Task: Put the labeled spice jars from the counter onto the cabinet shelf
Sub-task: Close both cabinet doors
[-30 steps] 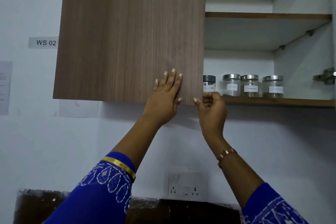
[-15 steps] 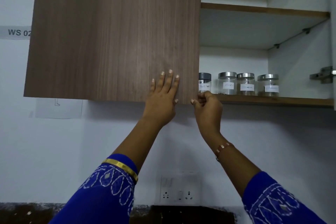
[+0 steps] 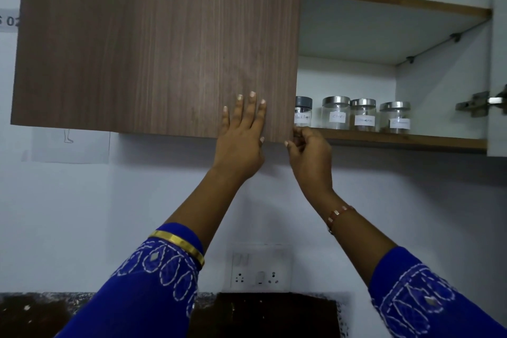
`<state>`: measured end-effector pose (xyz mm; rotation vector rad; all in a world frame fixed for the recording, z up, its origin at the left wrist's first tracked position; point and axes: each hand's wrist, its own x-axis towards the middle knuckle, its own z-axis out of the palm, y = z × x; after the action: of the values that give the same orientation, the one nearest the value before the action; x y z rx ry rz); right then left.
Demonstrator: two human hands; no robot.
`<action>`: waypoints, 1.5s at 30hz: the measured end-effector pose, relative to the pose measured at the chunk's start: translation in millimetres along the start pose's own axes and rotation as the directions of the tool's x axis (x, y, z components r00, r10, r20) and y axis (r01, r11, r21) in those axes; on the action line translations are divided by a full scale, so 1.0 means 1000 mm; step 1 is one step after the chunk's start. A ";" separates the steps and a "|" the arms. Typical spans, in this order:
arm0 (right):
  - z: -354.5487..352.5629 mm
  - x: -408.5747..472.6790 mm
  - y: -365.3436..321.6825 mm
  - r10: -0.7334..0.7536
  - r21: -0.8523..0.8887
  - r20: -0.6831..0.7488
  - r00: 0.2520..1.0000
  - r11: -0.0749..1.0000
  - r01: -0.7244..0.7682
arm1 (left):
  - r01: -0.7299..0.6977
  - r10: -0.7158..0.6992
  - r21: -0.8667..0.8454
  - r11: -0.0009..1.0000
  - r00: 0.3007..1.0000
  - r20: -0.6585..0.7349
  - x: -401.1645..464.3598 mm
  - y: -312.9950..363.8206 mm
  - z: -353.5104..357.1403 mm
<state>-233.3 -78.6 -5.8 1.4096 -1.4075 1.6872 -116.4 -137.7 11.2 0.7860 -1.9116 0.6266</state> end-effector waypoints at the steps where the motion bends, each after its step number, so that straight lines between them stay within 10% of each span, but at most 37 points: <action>1: -0.004 -0.001 0.000 -0.024 -0.024 0.027 0.999 0.999 0.024 | 0.011 -0.011 -0.028 1.000 1.000 0.009 -0.001 0.003 -0.001; 19: -0.208 0.015 0.012 -0.249 -0.511 0.059 0.967 0.825 0.243 | -0.100 0.088 -0.563 0.821 0.995 -0.048 -0.004 0.180 -0.056; 45: -0.582 0.006 0.054 -0.298 -0.863 -0.240 0.924 0.502 -0.062 | -0.339 0.254 -0.862 0.377 0.933 -0.255 0.019 0.545 -0.164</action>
<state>-501.8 439.9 28.4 0.5396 -1.5302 0.8010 -434.2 333.9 45.4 -0.3151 -1.9458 -0.2452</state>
